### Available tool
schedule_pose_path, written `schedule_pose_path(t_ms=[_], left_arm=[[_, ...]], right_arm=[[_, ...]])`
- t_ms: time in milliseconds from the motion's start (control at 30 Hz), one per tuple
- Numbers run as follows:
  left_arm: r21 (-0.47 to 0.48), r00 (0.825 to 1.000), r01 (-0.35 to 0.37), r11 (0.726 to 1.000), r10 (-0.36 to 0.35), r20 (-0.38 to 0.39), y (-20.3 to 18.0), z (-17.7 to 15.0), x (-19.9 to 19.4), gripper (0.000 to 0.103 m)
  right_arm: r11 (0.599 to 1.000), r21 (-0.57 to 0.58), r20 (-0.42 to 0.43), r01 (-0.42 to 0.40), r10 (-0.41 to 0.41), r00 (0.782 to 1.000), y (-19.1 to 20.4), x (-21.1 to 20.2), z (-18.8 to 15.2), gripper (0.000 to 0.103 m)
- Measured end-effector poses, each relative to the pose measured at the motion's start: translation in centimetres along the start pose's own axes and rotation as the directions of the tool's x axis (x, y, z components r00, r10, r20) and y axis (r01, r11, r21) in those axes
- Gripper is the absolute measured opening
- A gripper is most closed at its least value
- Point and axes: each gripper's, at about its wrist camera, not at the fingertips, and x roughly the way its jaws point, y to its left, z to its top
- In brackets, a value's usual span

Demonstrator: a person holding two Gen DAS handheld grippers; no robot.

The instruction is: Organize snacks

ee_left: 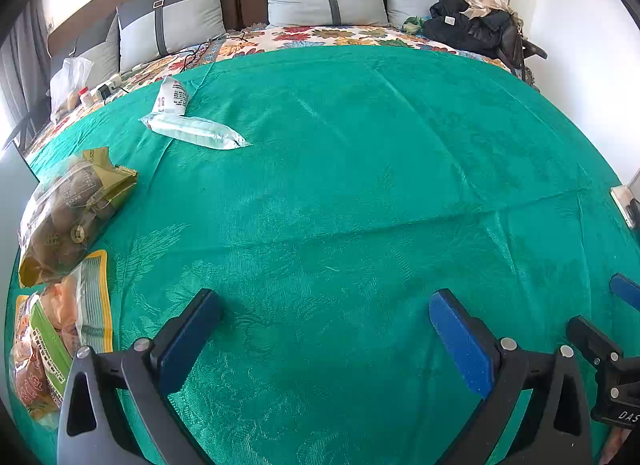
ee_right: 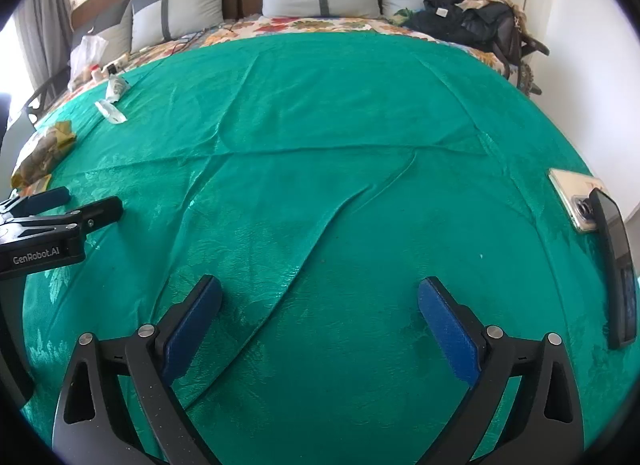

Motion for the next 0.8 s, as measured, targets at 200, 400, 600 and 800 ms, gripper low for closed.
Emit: schedule_pose_path(t_ms=[200, 400, 600, 800], left_arm=[[0.000, 1.000, 0.000, 1.000, 0.000, 0.000, 0.00, -0.02, -0.01, 0.103], [0.000, 1.000, 0.000, 1.000, 0.000, 0.000, 0.00, -0.03, -0.01, 0.103], [0.000, 1.000, 0.000, 1.000, 0.000, 0.001, -0.01, -0.07, -0.01, 0.103], [0.000, 1.000, 0.000, 1.000, 0.000, 0.001, 0.01, -0.06, 0.00, 0.103]], right_arm=[[1.000, 0.000, -0.001, 0.001, -0.001, 1.000, 0.04, 0.01, -0.03, 0.102], [1.000, 0.000, -0.001, 0.001, -0.001, 1.000, 0.14, 0.05, -0.01, 0.102], [1.000, 0.000, -0.001, 0.001, -0.001, 1.000, 0.13, 0.06, -0.01, 0.102], [1.000, 0.000, -0.001, 0.002, -0.002, 1.000, 0.16, 0.08, 0.00, 0.102]])
